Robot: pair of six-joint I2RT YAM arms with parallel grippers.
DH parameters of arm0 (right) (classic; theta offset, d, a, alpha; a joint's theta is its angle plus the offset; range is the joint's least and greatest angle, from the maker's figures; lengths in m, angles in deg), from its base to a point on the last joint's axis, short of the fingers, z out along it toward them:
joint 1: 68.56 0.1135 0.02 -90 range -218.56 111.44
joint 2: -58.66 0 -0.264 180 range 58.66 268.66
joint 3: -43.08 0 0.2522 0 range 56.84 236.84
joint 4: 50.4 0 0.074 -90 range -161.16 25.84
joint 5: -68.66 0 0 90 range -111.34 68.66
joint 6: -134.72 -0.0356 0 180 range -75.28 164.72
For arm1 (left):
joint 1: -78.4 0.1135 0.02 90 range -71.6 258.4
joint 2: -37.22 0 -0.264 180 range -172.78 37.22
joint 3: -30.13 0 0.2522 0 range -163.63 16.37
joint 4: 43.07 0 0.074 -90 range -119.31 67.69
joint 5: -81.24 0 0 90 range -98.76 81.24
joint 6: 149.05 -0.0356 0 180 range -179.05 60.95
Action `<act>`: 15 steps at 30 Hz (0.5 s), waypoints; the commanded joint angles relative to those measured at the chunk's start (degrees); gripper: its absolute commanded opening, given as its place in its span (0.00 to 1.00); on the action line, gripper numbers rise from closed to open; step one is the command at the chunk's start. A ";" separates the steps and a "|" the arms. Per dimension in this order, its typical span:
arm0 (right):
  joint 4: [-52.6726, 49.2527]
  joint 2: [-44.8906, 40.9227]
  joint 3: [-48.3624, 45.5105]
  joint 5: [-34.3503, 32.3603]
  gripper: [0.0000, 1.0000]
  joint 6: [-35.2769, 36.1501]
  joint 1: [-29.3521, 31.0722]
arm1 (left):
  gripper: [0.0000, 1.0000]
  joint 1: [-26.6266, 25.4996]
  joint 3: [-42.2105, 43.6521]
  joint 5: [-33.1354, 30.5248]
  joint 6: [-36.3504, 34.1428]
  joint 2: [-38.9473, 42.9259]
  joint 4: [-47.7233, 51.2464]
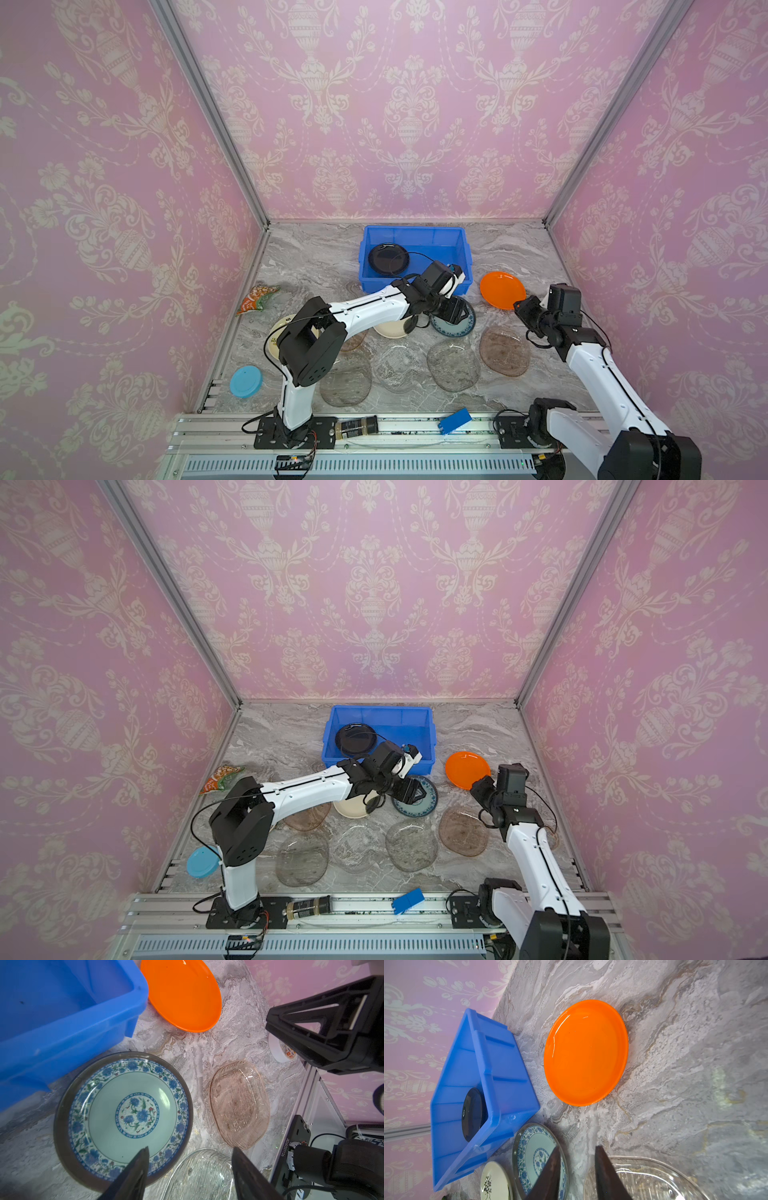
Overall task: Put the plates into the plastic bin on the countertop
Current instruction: 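Reach left gripper to the clear glass plate and grasp its rim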
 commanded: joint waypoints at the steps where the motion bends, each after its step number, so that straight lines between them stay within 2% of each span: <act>1: 2.90 -1.50 -2.41 1.42 0.29 -2.02 -1.38 | 0.63 -1.86 -3.35 2.46 -0.54 -3.01 3.29; 8: 6.04 -1.43 -5.00 3.22 0.28 -3.52 -2.50 | 0.57 -4.79 -9.09 3.53 -2.08 -8.48 7.68; 15: 7.41 -1.89 -6.58 3.13 0.25 -3.64 -2.64 | 0.51 -5.60 -15.21 4.72 -3.51 -14.69 11.91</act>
